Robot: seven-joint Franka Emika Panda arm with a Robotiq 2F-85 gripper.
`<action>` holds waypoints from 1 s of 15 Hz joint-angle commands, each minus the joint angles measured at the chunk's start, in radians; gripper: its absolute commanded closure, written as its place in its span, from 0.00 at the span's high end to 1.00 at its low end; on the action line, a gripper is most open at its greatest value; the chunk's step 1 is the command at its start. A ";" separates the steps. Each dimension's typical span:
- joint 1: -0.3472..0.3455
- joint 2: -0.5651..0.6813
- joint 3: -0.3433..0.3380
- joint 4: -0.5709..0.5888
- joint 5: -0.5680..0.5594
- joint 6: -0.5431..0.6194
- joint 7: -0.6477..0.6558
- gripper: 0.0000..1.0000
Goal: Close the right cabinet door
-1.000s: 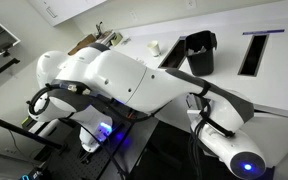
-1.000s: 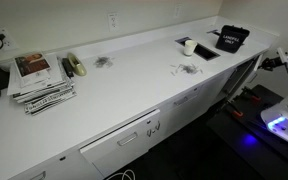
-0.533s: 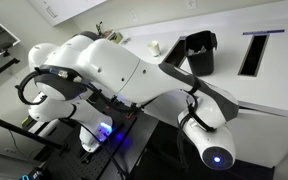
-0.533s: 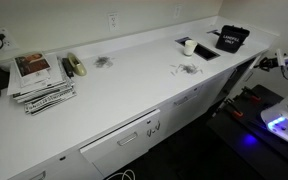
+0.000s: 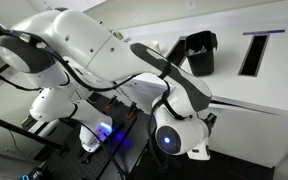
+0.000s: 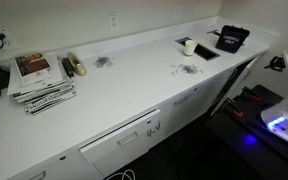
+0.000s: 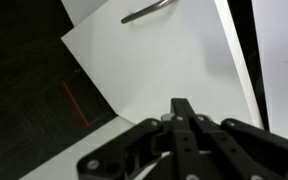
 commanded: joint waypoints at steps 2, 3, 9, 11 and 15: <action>0.080 -0.265 -0.098 -0.244 0.003 0.062 -0.203 0.00; 0.091 -0.303 -0.124 -0.271 -0.033 0.038 -0.216 0.00; 0.126 -0.478 -0.210 -0.373 -0.193 0.019 -0.289 0.00; 0.129 -0.512 -0.223 -0.389 -0.211 0.016 -0.316 0.00; 0.134 -0.553 -0.240 -0.413 -0.214 0.017 -0.364 0.41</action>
